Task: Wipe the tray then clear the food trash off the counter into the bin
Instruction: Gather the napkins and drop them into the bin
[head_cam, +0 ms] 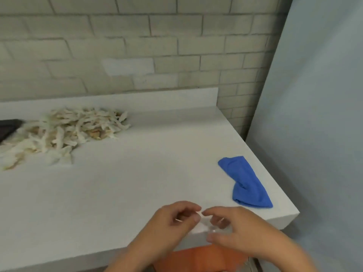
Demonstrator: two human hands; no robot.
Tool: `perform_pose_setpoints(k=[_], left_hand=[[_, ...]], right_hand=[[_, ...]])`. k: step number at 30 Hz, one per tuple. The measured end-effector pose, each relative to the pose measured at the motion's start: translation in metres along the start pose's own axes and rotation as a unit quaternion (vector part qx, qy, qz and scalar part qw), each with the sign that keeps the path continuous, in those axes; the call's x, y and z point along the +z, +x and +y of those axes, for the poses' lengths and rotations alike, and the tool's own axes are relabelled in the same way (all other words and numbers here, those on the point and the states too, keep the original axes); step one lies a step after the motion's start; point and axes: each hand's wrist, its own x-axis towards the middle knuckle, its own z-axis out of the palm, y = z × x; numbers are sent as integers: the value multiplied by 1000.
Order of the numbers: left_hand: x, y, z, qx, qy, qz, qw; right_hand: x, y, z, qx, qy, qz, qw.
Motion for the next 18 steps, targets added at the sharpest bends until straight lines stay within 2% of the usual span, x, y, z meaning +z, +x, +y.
perform_pose_setpoints(k=[3,8,18], left_hand=[[-59,-3,12,-16,-9,89,996],[-157,-4,0,-54,-54,171,982],[-356,-12,-67,-103,-52,265,957]], right_hand=[[-12,39,-47,-48,-6,33,998],[-4,123,-128,-87,5,33,996],[42,286,-280,-129,-30,5,991]])
